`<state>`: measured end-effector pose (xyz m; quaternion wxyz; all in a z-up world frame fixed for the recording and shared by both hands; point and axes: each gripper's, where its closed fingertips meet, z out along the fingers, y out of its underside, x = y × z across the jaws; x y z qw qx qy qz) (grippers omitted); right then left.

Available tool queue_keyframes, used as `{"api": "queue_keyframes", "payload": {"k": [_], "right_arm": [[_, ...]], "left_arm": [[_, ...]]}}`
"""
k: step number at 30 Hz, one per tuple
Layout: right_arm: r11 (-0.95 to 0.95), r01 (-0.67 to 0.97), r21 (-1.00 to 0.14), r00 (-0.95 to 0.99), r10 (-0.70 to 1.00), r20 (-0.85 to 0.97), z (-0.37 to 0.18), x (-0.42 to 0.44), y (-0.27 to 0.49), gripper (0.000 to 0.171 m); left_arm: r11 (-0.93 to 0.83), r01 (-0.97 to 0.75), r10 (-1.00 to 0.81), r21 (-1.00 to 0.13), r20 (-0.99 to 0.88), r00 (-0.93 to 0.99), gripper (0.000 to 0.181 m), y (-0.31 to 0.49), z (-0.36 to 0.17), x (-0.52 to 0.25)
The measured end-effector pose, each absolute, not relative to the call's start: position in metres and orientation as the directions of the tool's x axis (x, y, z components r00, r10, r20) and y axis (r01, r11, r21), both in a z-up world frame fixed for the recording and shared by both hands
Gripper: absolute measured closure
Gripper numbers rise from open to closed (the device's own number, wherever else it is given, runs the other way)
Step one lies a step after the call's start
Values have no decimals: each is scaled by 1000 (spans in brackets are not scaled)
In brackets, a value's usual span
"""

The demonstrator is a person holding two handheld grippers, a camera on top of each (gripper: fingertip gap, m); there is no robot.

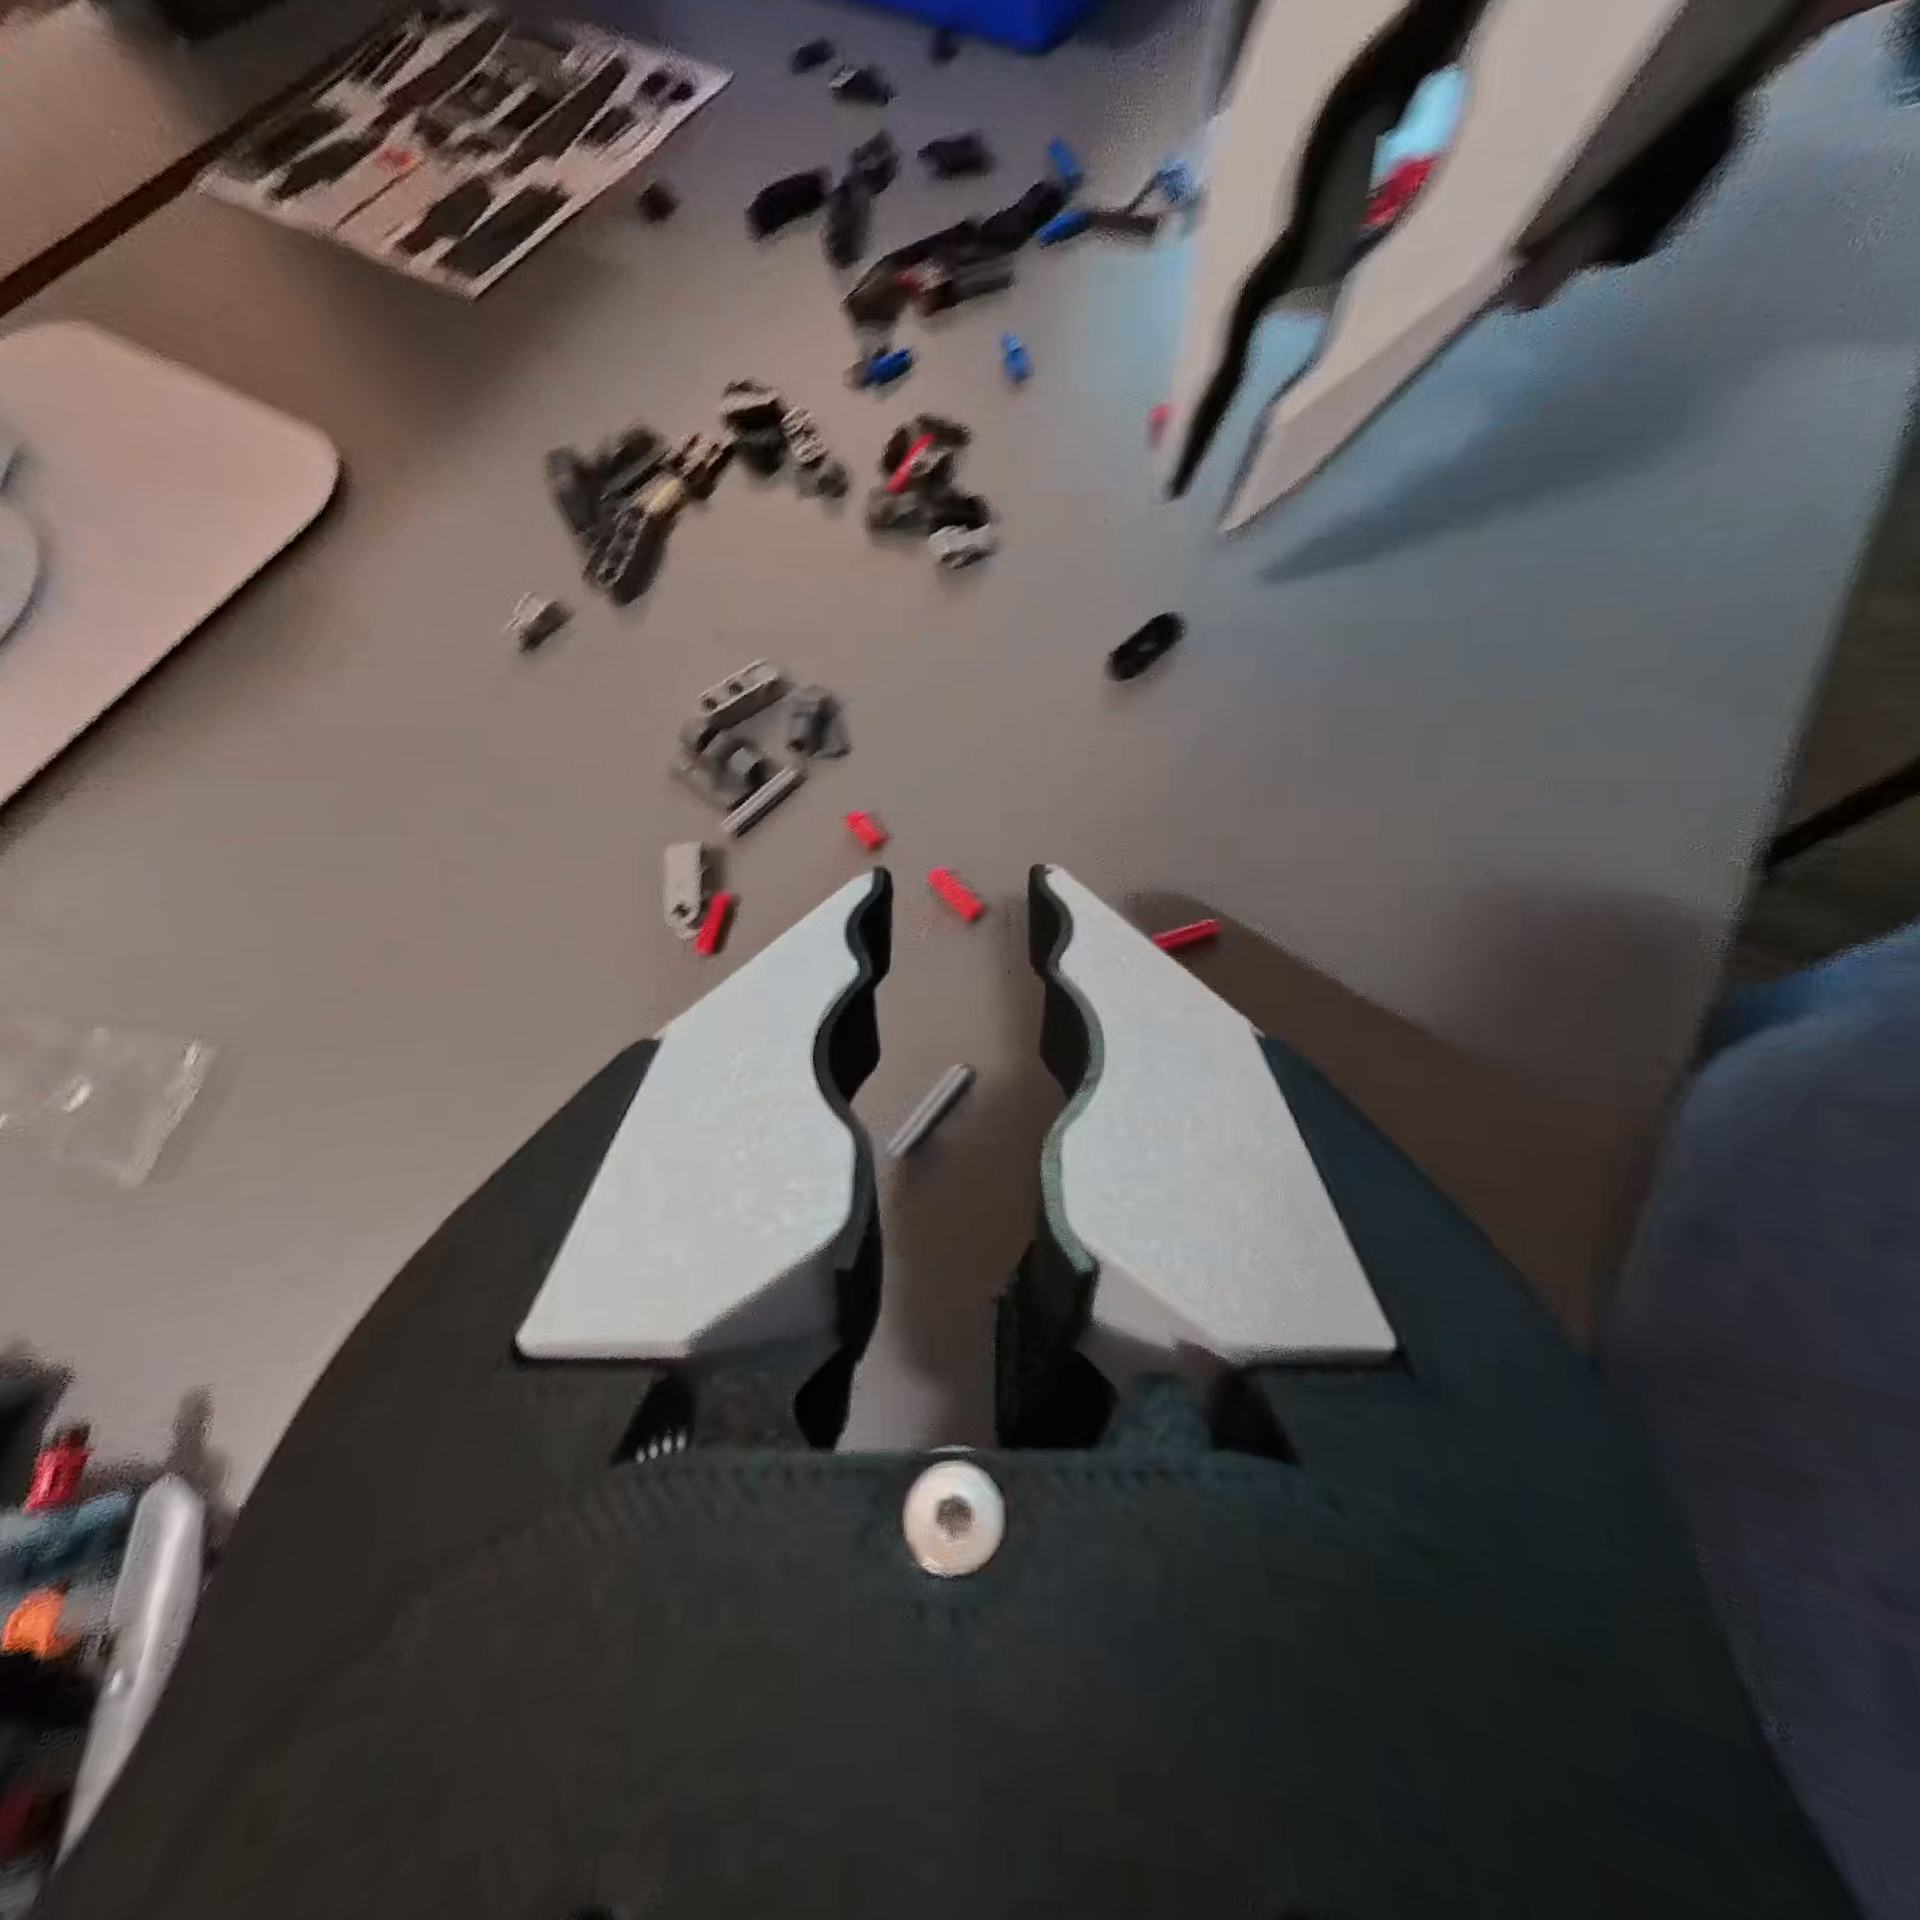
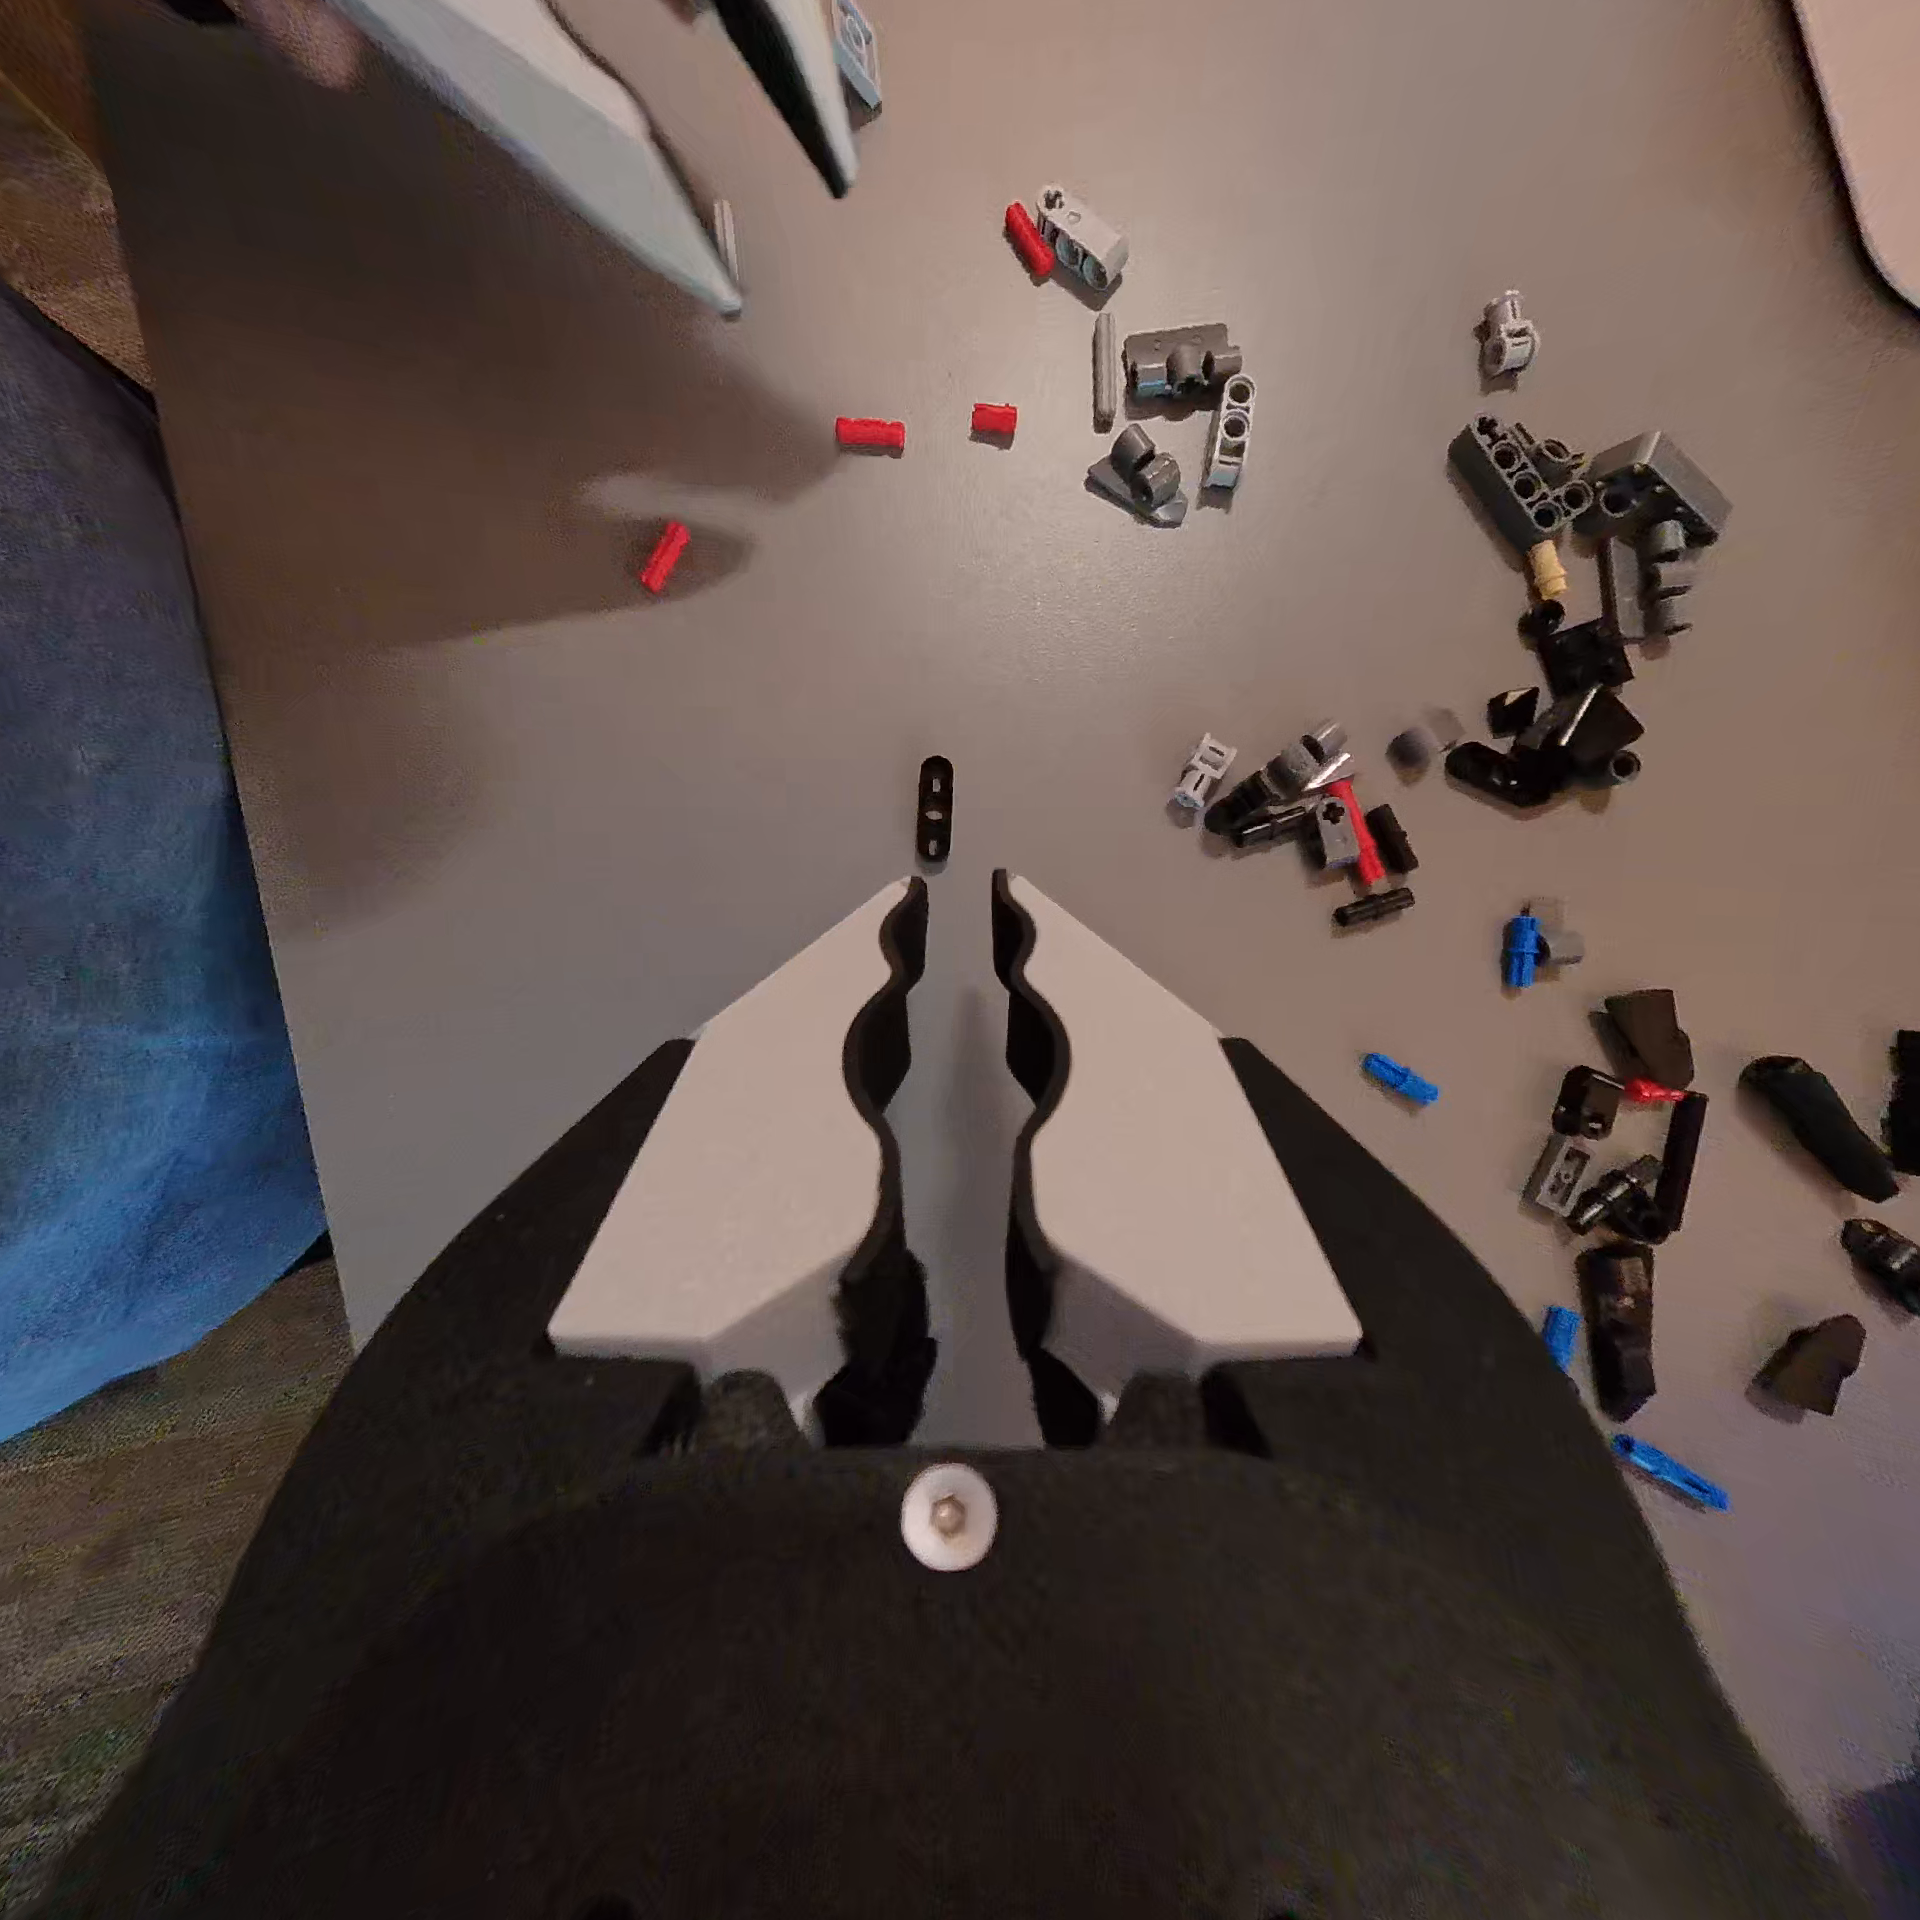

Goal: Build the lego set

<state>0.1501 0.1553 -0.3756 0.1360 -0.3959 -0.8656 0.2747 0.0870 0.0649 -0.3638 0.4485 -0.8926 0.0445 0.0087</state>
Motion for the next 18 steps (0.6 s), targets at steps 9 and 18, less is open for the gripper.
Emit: {"api": "queue_keyframes", "payload": {"k": [9, 18], "right_arm": [[501, 594, -629, -655, 755, -17, -376, 153, 142, 163], [492, 583, -646, -661, 750, -26, -376, 153, 145, 167]], "left_arm": [[-728, -32, 15, -685, -62, 998, 166, 76, -391, 82], [-768, -5, 46, -641, -63, 997, 178, 80, -402, 81]]}}
